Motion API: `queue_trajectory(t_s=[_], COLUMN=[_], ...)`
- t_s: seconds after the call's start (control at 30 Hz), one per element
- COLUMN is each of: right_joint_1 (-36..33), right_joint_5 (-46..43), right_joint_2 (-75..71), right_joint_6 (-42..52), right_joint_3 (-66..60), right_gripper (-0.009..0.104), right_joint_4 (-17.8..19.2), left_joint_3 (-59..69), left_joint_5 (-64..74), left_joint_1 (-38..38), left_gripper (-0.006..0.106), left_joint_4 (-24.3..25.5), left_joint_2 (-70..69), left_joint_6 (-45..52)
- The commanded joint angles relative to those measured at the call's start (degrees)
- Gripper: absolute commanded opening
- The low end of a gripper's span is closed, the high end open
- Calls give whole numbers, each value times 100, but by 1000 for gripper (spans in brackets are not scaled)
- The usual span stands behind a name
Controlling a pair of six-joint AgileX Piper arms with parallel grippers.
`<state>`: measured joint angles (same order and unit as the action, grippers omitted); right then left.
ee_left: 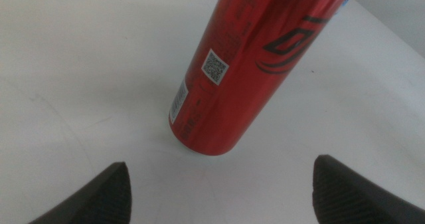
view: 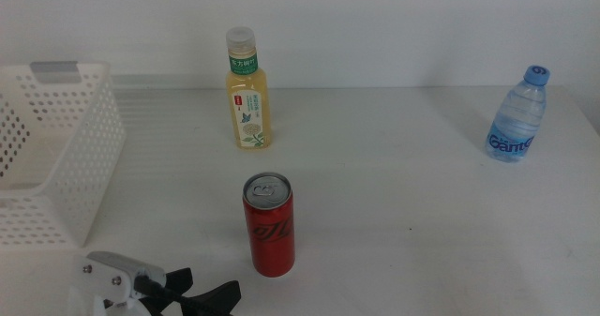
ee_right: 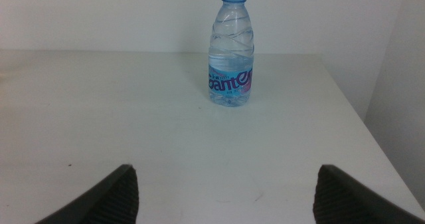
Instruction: Use arms to grab the bottles and put them into the dustbin to the left of the table.
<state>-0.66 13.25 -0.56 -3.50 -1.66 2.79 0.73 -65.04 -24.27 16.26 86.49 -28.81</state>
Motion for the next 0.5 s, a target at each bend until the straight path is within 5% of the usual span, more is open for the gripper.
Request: queue_trajectory(t_s=[0.0, 0.27, 0.47], right_joint_1=[36, 36, 36], right_joint_5=[-441, -441, -441], right_joint_2=[-159, -159, -159], right_joint_6=[35, 35, 35], right_joint_3=[49, 49, 49], right_gripper=[75, 75, 75], right_joint_4=[58, 58, 58], left_joint_3=[119, 119, -214], left_joint_5=[-913, -1034, -852], left_joint_1=[-22, -16, -16], left_gripper=[90, 90, 90], left_joint_4=[-121, -354, 229], left_joint_2=[-86, -86, -86], left_joint_6=[-19, 834, 898])
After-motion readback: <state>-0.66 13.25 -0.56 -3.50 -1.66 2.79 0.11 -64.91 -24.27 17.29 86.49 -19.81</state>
